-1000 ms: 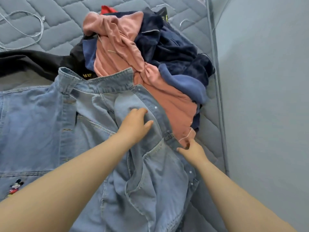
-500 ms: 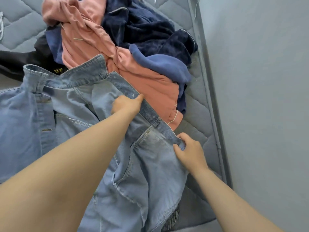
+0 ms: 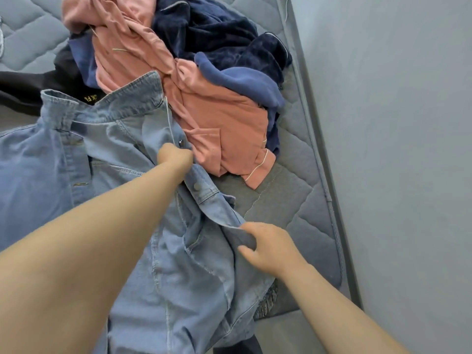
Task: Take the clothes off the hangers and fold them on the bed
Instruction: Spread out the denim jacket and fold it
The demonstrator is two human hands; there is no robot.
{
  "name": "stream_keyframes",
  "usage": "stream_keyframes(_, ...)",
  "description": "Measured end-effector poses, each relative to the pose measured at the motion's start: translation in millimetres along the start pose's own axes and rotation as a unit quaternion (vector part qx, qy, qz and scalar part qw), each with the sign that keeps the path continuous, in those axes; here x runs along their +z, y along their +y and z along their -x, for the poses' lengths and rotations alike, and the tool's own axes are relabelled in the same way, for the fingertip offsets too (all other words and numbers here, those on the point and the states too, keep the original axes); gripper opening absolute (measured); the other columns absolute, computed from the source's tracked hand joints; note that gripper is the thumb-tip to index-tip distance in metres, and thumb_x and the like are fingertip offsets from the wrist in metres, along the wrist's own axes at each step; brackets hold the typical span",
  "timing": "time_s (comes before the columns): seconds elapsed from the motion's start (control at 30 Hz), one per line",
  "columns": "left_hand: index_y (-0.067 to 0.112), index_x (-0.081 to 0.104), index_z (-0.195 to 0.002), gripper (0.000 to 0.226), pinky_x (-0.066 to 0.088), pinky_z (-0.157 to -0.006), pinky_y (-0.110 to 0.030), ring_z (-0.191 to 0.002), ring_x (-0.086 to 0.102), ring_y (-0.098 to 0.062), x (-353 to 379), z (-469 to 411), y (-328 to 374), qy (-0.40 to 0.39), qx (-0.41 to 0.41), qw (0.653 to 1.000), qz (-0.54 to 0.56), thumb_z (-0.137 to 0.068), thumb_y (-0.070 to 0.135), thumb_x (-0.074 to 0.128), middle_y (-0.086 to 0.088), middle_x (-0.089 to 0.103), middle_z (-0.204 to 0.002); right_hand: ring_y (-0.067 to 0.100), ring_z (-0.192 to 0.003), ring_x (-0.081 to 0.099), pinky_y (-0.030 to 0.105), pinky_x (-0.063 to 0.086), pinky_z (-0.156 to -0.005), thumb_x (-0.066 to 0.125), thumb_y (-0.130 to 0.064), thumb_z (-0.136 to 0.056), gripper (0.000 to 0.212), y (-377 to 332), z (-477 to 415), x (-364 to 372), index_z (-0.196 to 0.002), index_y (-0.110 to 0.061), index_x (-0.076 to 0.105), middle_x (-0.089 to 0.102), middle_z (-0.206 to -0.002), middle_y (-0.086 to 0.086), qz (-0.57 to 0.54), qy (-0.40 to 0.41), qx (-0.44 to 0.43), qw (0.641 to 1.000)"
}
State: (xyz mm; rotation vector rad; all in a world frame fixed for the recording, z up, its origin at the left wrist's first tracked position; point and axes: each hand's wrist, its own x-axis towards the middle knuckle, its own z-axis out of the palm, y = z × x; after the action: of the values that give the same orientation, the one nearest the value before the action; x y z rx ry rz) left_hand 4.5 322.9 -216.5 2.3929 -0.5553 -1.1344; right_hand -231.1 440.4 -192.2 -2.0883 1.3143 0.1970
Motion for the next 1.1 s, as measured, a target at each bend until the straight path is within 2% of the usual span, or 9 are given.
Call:
stream_keyframes(0.13, -0.001, 0.060, -0.097, 0.017, 0.050, -0.074, -0.040, -0.088, 0.056, -0.030, -40, 8, -28, -0.029, 0.025, 0.995, 0.096, -0.082, -0.006, 0.052, -0.016, 0.055, -0.095, 0.027, -0.091, 0.062, 0.030, 0.042, -0.066, 0.060, -0.026, -0.080, 0.009, -4, 9, -12, -0.086, -0.019, 0.061, 0.068, -0.089, 0.002, -0.020, -0.057, 0.140, 0.988)
stream_keyframes(0.27, 0.009, 0.056, -0.085, 0.019, 0.053, -0.083, -0.052, -0.092, 0.059, -0.034, -74, 26, -55, -0.024, 0.016, 0.992, 0.126, -0.081, -0.009, 0.052, -0.017, 0.059, -0.099, 0.029, -0.095, 0.062, 0.029, 0.048, -0.074, 0.052, -0.034, -0.088, 0.033, -47, 9, -23, -0.107, -0.009, 0.062, 0.063, -0.105, 0.011, -0.018, -0.218, 0.216, 0.952)
stream_keyframes(0.43, 0.012, 0.057, -0.079, 0.021, 0.052, -0.073, -0.041, -0.079, 0.052, -0.028, -118, 31, -94, 0.002, 0.040, 0.997, 0.060, -0.082, -0.006, 0.048, -0.008, 0.055, -0.080, 0.031, -0.064, 0.063, 0.040, 0.059, -0.070, 0.050, -0.041, -0.096, 0.047, -127, 28, -16, -0.129, -0.008, 0.046, 0.056, -0.098, 0.015, -0.283, -0.353, 0.354, 0.818)
stream_keyframes(0.53, 0.009, 0.058, -0.083, 0.018, 0.041, -0.053, -0.027, -0.068, 0.049, -0.025, -147, 24, -119, 0.018, 0.075, 0.997, -0.015, -0.082, -0.007, 0.049, -0.004, 0.053, -0.069, 0.039, -0.087, 0.066, 0.042, 0.057, -0.077, 0.053, -0.037, -0.097, 0.053, -158, 38, 12, -0.141, -0.017, 0.033, 0.036, -0.141, 0.021, -0.436, -0.339, 0.371, 0.747)
stream_keyframes(0.7, 0.007, 0.048, -0.072, 0.019, 0.028, -0.055, -0.032, -0.073, 0.045, -0.029, -180, 5, -163, 0.044, 0.069, 0.992, -0.100, -0.089, 0.007, 0.056, -0.008, 0.049, -0.068, 0.047, -0.114, 0.059, 0.036, 0.058, -0.082, 0.052, -0.031, -0.099, 0.057, -183, 49, 70, -0.147, -0.020, 0.024, 0.026, -0.151, 0.021, -0.565, -0.340, 0.386, 0.645)
stream_keyframes(0.77, 0.008, 0.054, -0.087, 0.012, 0.033, -0.067, -0.031, -0.087, 0.050, -0.034, -186, 0, -178, 0.032, 0.045, 0.992, -0.118, -0.093, 0.018, 0.059, -0.014, 0.054, -0.093, 0.041, -0.101, 0.066, 0.030, 0.060, -0.068, 0.047, -0.026, -0.100, 0.046, -187, 48, 87, -0.142, -0.013, 0.032, 0.040, -0.141, 0.020, -0.549, -0.333, 0.376, 0.668)
stream_keyframes(0.87, 0.001, 0.049, -0.127, 0.043, 0.037, -0.078, -0.033, -0.110, 0.053, -0.036, -190, -3, -193, 0.036, 0.045, 0.990, -0.130, -0.092, 0.023, 0.061, -0.017, 0.055, -0.124, 0.022, -0.062, 0.065, 0.022, 0.053, -0.050, 0.045, -0.012, -0.098, 0.020, -186, 36, 96, -0.110, -0.001, 0.055, 0.060, -0.102, 0.018, -0.503, -0.256, 0.359, 0.744)
stream_keyframes(1.0, 0.006, 0.061, -0.107, 0.022, 0.038, -0.075, -0.030, -0.096, 0.056, -0.026, -186, 2, -187, 0.019, 0.147, 0.977, -0.154, -0.091, 0.021, 0.059, -0.012, 0.063, -0.110, 0.011, -0.035, 0.047, 0.015, 0.036, -0.039, 0.046, -0.009, -0.089, 0.028, -164, 16, 83, -0.063, -0.008, 0.058, 0.058, -0.054, 0.005, -0.409, -0.107, 0.366, 0.829)
stream_keyframes(1.1, 0.011, 0.061, -0.100, 0.013, 0.037, -0.074, -0.028, -0.086, 0.051, -0.020, -175, 6, -167, -0.016, 0.219, 0.962, -0.164, -0.090, 0.020, 0.059, -0.009, 0.063, -0.103, 0.022, -0.051, 0.053, 0.031, 0.048, -0.054, 0.050, -0.014, -0.087, 0.029, -132, 0, 70, -0.062, -0.005, 0.063, 0.062, -0.058, 0.011, -0.300, 0.025, 0.336, 0.892)
